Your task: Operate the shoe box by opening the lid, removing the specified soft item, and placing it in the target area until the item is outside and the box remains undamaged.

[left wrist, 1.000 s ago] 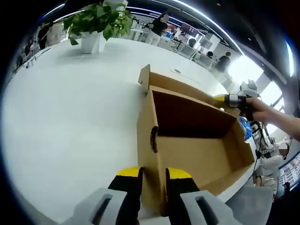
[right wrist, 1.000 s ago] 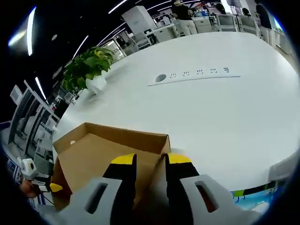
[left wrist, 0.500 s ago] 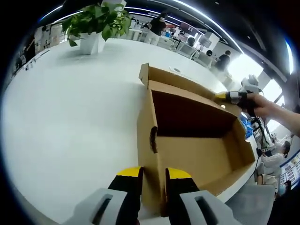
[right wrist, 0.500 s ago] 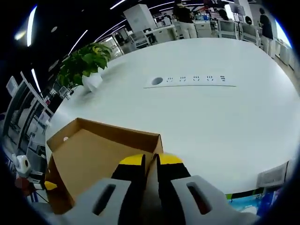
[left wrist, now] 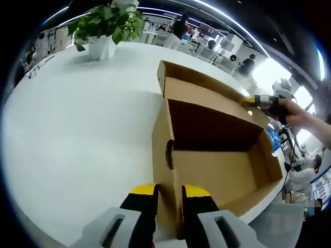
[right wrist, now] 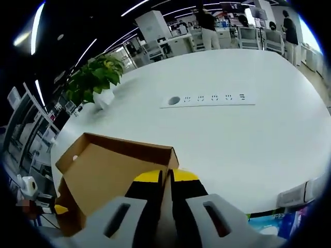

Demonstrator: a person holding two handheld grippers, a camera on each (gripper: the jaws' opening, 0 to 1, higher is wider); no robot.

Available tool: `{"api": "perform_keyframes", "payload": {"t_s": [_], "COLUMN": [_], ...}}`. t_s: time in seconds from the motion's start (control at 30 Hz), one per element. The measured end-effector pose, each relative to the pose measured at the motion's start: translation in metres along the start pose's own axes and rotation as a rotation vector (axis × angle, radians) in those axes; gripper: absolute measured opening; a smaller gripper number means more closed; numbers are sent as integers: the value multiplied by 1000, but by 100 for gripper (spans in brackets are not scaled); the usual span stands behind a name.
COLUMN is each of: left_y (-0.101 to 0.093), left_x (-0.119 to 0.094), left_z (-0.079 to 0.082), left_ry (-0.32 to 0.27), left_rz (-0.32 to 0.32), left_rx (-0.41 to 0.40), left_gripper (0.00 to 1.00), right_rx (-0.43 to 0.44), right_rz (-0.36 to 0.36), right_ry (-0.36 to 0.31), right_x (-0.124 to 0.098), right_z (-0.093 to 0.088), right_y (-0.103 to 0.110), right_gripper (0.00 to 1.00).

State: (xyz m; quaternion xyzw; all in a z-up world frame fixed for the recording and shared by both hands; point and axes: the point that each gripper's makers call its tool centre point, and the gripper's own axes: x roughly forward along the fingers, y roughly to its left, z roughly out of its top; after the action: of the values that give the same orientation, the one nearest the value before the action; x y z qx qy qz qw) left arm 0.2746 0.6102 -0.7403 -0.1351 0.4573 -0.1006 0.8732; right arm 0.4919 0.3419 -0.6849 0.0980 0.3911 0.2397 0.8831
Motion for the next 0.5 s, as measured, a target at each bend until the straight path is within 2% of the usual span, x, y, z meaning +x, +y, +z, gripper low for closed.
{"api": "perform_keyframes", "payload": {"t_s": [0.23, 0.5], "left_y": [0, 2], "left_x": [0, 2], "left_z": [0, 1], "left_ry": [5, 6], "left_rz": [9, 17], "left_rx": [-1, -25], "left_gripper": [18, 17], "right_rx": [-61, -99], "right_rz": [16, 34], "right_ry": [-37, -72], "right_x": [-11, -18], "right_z": [23, 39], "right_y": [12, 22], "right_gripper": [3, 2]}}
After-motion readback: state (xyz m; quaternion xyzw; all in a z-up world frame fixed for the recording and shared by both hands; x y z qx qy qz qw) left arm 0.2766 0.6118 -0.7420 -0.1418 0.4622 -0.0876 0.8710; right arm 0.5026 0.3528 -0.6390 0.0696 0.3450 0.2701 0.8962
